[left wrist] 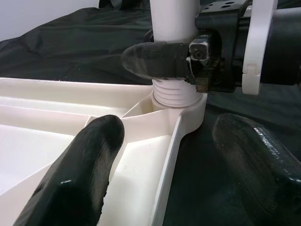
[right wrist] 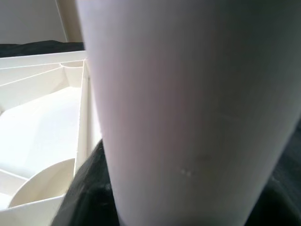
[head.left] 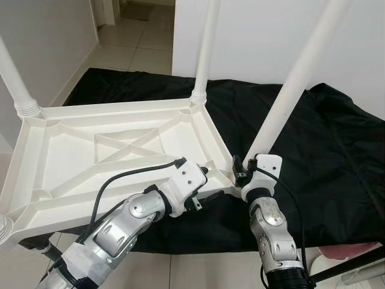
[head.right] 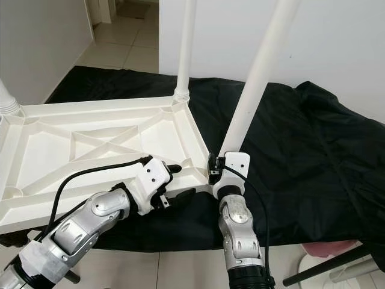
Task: Building children table
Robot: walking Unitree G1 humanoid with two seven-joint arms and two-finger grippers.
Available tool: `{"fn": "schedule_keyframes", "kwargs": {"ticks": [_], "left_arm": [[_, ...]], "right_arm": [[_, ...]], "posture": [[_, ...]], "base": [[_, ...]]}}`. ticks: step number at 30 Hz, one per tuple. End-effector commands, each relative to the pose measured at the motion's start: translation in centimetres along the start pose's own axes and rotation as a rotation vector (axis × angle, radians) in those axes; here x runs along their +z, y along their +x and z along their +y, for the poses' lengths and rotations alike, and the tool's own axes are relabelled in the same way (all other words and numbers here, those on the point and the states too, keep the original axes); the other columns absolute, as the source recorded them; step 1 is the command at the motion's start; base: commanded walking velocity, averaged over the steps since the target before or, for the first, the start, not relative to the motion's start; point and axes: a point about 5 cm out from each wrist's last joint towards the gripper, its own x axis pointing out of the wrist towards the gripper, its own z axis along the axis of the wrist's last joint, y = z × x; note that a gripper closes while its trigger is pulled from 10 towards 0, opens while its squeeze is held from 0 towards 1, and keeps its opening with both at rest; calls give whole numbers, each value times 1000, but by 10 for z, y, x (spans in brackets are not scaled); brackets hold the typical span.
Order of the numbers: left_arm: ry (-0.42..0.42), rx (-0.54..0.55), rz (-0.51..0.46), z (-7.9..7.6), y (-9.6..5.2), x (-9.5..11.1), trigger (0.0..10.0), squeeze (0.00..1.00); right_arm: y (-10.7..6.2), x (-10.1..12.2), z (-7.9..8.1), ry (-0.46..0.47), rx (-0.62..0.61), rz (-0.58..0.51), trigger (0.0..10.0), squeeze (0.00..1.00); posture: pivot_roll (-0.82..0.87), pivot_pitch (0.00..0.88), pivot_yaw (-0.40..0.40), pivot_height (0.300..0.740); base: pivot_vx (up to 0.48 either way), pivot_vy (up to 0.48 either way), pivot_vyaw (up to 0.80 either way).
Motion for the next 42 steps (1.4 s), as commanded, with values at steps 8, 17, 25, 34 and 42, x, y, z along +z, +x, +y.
{"fn": "schedule_keyframes", "kwargs": {"ticks": [8,17,25,34,42], "left_arm": [[-1,-23,5,-2,-1,0,10000,0],[3,-22,7,-1,-2,0,10000,0],[14,-13,8,2,-2,1,10000,0],[8,6,12,3,-4,-1,10000,0],[-14,0,13,7,-6,-3,10000,0]], "right_arm": [[-6,1,6,45,41,13,10000,1000],[-2,9,-5,40,164,-16,10000,0],[4,13,-16,-37,295,-43,10000,0],[5,8,-22,-51,323,-32,10000,0],[4,4,-26,-58,383,-47,10000,0]], "posture": [[14,0,-101,740],[18,0,-98,740],[20,0,-99,740],[21,0,-95,740],[17,0,-84,740]], "base": [[0,0,0],[0,0,0],[0,0,0],[0,0,0],[0,0,0]]}}
